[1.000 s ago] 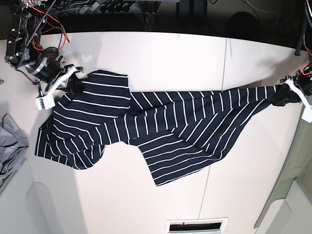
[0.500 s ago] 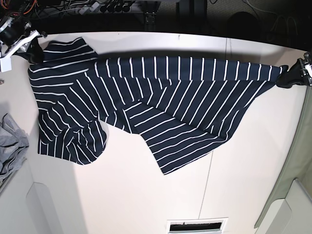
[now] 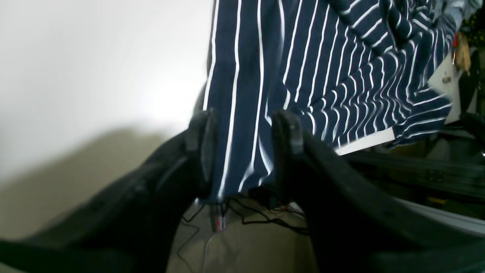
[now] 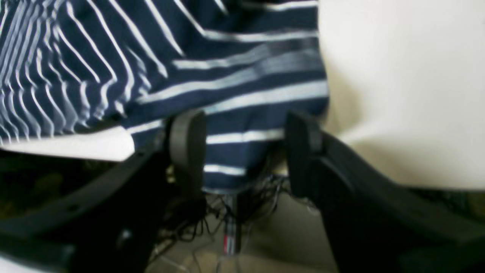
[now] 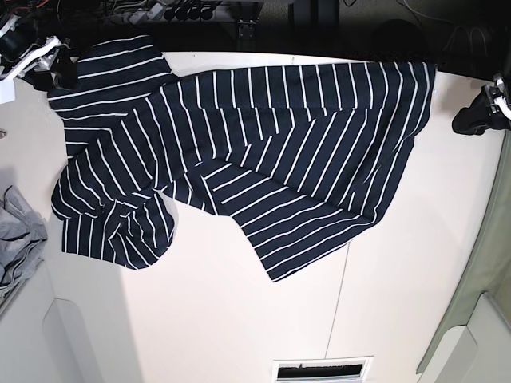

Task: Layout the t-shirt on the table in an organized manner, then fold the t-shirt properly
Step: 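Grasp the shirt hem edge with the left gripper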

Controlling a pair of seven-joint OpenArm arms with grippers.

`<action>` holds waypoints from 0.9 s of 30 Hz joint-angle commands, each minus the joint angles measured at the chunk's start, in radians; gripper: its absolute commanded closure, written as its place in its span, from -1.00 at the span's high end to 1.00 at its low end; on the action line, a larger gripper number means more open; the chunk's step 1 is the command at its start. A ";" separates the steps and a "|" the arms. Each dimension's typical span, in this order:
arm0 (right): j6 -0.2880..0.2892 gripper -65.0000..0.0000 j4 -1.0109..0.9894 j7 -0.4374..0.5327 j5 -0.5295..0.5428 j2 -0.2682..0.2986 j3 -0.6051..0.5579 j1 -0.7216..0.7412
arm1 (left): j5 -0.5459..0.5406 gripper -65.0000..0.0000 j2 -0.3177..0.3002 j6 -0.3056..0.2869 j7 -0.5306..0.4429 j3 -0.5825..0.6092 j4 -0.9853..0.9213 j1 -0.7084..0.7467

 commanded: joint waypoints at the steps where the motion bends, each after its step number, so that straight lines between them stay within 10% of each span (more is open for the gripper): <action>1: 0.000 0.02 0.011 0.028 0.015 0.017 0.009 0.004 | -0.017 -0.18 -0.025 -0.005 -0.011 -0.009 0.014 -0.003; 12: -0.010 0.01 -0.021 0.063 -0.011 0.016 0.008 0.232 | 0.144 -0.18 -0.024 -0.005 -0.247 0.027 0.014 -0.129; 21: -0.018 0.00 -0.289 0.064 -0.011 0.015 -0.050 0.404 | 0.479 -0.19 -0.024 0.045 -0.513 0.444 0.007 -0.386; 27: -0.008 -0.89 -0.381 0.077 -0.016 0.002 -0.130 0.409 | 0.629 -0.59 0.069 0.168 -0.519 0.731 -0.008 -0.565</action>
